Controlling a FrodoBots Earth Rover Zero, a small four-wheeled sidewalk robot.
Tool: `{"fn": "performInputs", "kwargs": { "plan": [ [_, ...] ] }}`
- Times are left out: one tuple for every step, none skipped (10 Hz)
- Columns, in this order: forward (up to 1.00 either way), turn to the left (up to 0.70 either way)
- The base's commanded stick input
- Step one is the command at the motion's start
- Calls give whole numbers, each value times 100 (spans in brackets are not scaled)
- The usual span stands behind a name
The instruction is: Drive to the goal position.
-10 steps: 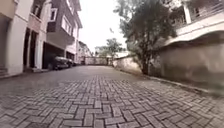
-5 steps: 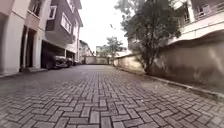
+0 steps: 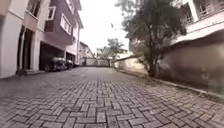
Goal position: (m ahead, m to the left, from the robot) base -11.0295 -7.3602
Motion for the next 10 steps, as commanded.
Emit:
{"fn": "performInputs", "kwargs": {
  "plan": [
    [69, 3],
    [69, 3],
    [69, 3],
    [69, 3],
    [69, 3],
    [69, 3],
    [69, 3],
    [69, 3],
    [69, 3],
    [69, 3]
  ]
}}
